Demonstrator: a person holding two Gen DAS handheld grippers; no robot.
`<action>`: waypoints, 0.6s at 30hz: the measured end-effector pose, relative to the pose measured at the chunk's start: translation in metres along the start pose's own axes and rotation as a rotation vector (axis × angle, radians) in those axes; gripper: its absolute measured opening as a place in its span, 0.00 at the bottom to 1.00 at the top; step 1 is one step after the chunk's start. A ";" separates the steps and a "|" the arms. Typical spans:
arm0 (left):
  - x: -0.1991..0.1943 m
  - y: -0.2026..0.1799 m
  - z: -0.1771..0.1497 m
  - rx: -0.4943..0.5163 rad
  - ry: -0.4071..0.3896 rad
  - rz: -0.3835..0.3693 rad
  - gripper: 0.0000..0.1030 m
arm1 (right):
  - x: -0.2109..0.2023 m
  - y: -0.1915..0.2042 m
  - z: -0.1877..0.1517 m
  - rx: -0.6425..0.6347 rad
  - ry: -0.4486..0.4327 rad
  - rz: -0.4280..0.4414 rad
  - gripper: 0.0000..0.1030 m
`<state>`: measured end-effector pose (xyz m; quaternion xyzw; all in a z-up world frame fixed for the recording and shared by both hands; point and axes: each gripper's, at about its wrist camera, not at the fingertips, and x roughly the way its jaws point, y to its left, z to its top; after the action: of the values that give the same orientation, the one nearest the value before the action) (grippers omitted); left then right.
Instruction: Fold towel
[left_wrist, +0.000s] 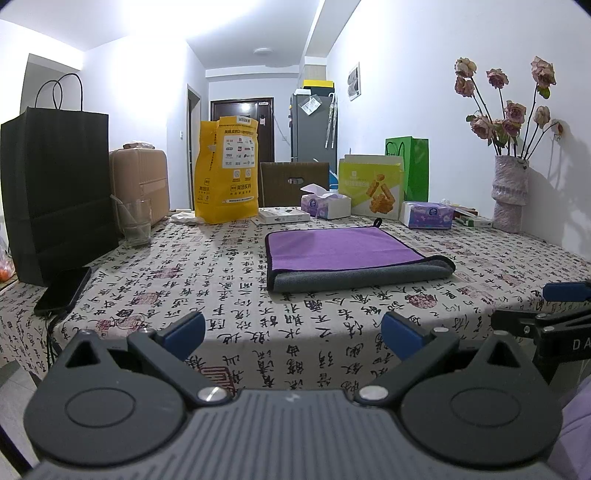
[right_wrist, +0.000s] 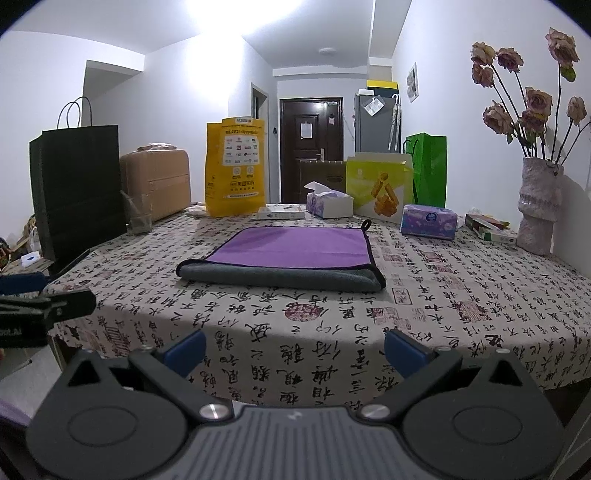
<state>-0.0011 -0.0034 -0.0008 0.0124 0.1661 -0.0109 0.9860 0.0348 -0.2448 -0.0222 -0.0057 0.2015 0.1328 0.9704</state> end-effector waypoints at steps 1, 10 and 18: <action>0.000 0.000 0.000 0.000 0.001 0.000 1.00 | -0.001 0.000 0.000 0.000 0.000 0.000 1.00; 0.000 0.001 0.001 -0.002 0.004 -0.002 1.00 | 0.000 0.001 -0.001 0.001 0.004 0.000 1.00; 0.001 0.001 0.000 -0.001 0.006 -0.001 1.00 | 0.000 0.000 -0.002 0.003 0.009 0.000 1.00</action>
<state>-0.0001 -0.0029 -0.0007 0.0121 0.1689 -0.0113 0.9855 0.0344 -0.2447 -0.0237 -0.0047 0.2060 0.1323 0.9696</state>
